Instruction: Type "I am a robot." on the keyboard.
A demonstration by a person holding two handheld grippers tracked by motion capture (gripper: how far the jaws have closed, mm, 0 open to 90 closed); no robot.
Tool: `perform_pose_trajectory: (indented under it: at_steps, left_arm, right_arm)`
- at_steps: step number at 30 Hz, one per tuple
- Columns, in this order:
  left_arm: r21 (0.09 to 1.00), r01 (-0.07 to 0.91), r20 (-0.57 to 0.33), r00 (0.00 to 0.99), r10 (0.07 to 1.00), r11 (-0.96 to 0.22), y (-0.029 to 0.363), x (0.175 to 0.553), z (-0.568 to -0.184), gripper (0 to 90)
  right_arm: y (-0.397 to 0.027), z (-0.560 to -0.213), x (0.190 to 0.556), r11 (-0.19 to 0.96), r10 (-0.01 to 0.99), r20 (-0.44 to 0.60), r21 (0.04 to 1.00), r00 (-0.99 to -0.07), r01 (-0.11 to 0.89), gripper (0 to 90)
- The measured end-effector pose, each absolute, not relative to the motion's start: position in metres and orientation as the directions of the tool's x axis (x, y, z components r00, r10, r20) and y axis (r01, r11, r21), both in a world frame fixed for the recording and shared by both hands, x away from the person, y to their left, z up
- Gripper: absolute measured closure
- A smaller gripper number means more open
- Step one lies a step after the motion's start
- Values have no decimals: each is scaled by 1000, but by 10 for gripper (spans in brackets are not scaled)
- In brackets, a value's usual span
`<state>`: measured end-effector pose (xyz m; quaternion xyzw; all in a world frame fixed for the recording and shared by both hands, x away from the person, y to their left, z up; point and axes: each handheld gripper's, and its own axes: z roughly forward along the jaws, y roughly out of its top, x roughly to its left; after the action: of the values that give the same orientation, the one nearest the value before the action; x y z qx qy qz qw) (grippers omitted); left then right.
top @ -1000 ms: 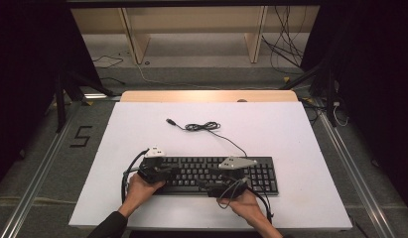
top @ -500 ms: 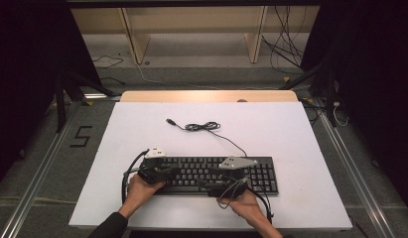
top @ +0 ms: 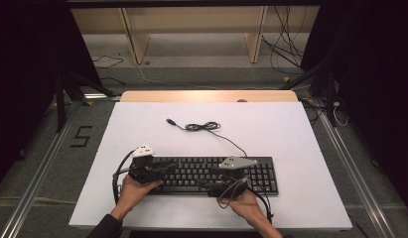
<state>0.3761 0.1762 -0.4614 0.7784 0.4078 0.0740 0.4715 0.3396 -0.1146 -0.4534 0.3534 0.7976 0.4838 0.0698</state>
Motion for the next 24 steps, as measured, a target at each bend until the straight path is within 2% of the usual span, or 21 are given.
perform_pose_trajectory:
  at_steps: [1,2,3,15,20,24]
  left_arm:
    - [798,565,-278,656,701,-212,177,375,-461,594]
    - [800,564,-284,657,698,-205,178,373,-460,594]
    - [802,562,-285,658,697,-202,179,372,-460,535]
    - [828,542,-316,661,681,-142,193,357,-456,378]
    - [834,537,-323,663,676,-127,197,352,-457,345]
    - [837,534,-327,663,673,-120,199,349,-459,331]
  right_arm:
    - [-115,-453,340,282,632,230,821,-740,497,356]
    - [-115,-453,340,282,632,230,821,-740,497,356]
    - [-114,-454,340,283,633,230,820,-739,498,355]
    - [-112,-455,342,289,638,226,816,-737,501,370]
    - [-110,-457,344,302,641,219,809,-736,504,415]
    - [-110,-459,346,316,655,212,795,-726,517,499]
